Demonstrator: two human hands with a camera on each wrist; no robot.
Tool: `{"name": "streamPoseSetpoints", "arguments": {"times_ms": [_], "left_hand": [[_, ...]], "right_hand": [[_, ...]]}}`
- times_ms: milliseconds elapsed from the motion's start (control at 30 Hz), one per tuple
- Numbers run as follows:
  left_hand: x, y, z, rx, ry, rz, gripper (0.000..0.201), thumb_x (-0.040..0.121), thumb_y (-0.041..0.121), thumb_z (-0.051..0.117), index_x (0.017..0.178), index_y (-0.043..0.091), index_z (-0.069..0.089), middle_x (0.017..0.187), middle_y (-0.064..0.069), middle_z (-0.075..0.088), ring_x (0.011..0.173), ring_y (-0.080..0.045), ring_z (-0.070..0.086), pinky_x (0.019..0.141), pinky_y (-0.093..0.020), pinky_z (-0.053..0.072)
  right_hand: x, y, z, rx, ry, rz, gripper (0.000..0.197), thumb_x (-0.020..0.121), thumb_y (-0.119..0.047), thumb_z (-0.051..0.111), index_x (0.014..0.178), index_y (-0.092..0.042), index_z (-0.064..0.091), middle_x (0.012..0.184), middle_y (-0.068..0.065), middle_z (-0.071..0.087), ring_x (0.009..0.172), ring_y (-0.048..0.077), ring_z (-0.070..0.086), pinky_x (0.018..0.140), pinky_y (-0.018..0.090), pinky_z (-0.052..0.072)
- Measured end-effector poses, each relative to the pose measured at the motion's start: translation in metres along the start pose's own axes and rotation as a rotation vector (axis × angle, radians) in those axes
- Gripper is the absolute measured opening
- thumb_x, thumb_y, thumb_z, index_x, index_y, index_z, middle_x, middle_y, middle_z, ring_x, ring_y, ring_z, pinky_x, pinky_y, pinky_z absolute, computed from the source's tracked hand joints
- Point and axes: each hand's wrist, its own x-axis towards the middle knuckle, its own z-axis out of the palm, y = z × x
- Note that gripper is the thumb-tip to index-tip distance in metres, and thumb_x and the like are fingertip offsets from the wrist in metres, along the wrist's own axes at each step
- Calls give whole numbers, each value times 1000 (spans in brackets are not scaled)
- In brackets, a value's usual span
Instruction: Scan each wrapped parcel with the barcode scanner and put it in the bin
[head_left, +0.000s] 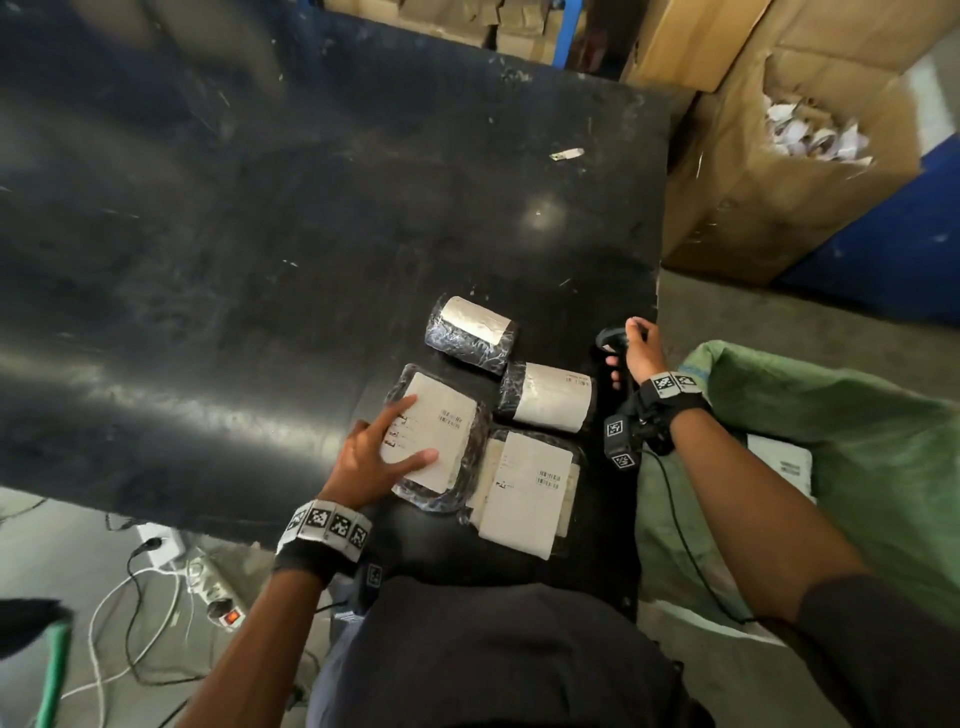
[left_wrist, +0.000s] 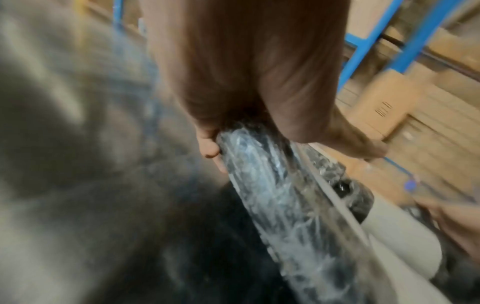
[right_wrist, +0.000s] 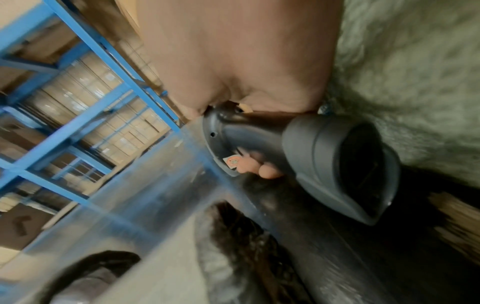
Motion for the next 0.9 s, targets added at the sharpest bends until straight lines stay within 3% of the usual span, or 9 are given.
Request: {"name": "streamPoseSetpoints", "arguments": {"times_ms": [133, 267, 333, 433, 500, 567, 633, 800, 900], "left_hand": [[-6, 1, 7, -107, 98, -30, 62, 82, 49, 75, 137, 49, 46, 116, -1, 67, 100, -19, 67, 84, -43, 61], [-12, 0, 6, -190, 190, -59, 60, 88, 32, 75, 141, 43, 49, 117, 1, 70, 95, -14, 70, 74, -25, 58], [-14, 1, 0, -197, 250, -57, 61, 87, 34, 76, 140, 47, 49, 120, -3, 70, 99, -18, 69, 81, -34, 60], [-16, 16, -13, -233, 363, -38, 63, 80, 55, 72, 136, 61, 45, 122, -5, 66, 109, -26, 65, 91, -51, 58], [-14, 38, -19, -236, 474, 4, 65, 81, 53, 73, 139, 56, 46, 119, -9, 62, 108, -23, 60, 97, -43, 52], [-12, 69, -24, -226, 580, 68, 63, 86, 40, 75, 144, 44, 49, 113, -14, 56, 101, -17, 51, 94, -28, 42], [-8, 101, -27, -235, 664, 154, 62, 86, 40, 72, 145, 38, 50, 108, -16, 53, 94, -14, 47, 90, -21, 39], [2, 153, -18, -282, 759, 282, 66, 86, 34, 77, 146, 34, 50, 105, -12, 45, 90, -21, 51, 85, -15, 39], [-1, 174, -6, -283, 790, 348, 67, 85, 30, 77, 146, 31, 50, 104, -13, 44, 86, -16, 46, 81, -1, 34]], "right_hand": [[-13, -16, -10, 64, -46, -77, 24, 102, -44, 36, 121, -31, 41, 98, 14, 59, 55, 17, 52, 36, 20, 37], [-40, -39, -22, 96, -63, -163, 24, 101, -48, 36, 119, -34, 42, 101, 15, 60, 57, 16, 54, 37, 21, 38], [-59, -50, -29, 122, -74, -200, 25, 100, -51, 35, 119, -36, 43, 100, 18, 63, 52, 17, 53, 38, 22, 39], [-98, -65, -40, 199, -116, -226, 25, 102, -50, 32, 120, -35, 41, 90, 15, 60, 44, 17, 49, 40, 23, 39], [-126, -73, -45, 254, -148, -252, 27, 102, -50, 32, 123, -35, 42, 87, 15, 62, 46, 19, 49, 43, 25, 40], [-152, -79, -49, 309, -179, -290, 31, 102, -51, 31, 127, -35, 42, 86, 15, 63, 48, 21, 51, 46, 28, 42], [-177, -84, -51, 406, -227, -333, 32, 103, -49, 31, 129, -33, 42, 89, 19, 64, 48, 21, 53, 46, 29, 42], [-224, -89, -54, 527, -272, -433, 35, 103, -49, 32, 130, -30, 43, 106, 20, 71, 53, 22, 60, 44, 27, 43], [-244, -91, -61, 489, -301, -497, 52, 92, -60, 34, 133, -29, 41, 111, 24, 68, 49, 16, 61, 42, 26, 46]]}}
